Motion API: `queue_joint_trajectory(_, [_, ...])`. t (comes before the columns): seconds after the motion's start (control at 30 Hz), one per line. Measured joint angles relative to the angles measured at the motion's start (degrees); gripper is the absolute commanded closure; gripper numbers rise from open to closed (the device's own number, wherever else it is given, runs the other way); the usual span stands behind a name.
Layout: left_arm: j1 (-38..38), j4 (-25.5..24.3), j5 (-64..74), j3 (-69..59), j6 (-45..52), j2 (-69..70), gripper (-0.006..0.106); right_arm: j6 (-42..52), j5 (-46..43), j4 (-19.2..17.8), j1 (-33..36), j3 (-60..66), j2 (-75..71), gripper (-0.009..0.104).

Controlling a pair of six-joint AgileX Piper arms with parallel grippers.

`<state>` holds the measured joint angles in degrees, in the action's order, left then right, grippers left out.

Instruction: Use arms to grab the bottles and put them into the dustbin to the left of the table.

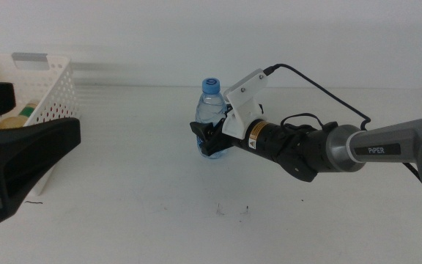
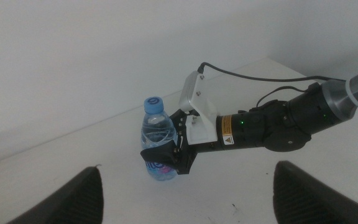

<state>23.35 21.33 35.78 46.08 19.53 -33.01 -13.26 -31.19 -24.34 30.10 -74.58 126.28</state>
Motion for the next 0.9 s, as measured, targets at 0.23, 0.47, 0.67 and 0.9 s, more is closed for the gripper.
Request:
queue_joint_trajectory(0.23, [0.00,0.00,0.00,0.00,0.00,0.00,0.007,0.00,-0.29,0.12,0.09,-0.36,1.04,0.080])
queue_joint_trajectory(0.47, [0.00,0.00,-0.12,0.00,0.00,0.00,0.007,0.00,-0.29,0.12,1.07,-0.45,1.04,0.070])
queue_joint_trajectory(0.67, [0.00,0.00,-0.12,0.00,0.00,0.00,0.007,0.00,-1.03,0.21,1.20,-0.45,1.29,0.011])
queue_joint_trajectory(0.9, [0.00,0.00,-0.12,0.00,0.00,0.00,0.007,-1.81,1.29,0.36,1.20,-0.37,0.78,0.004])
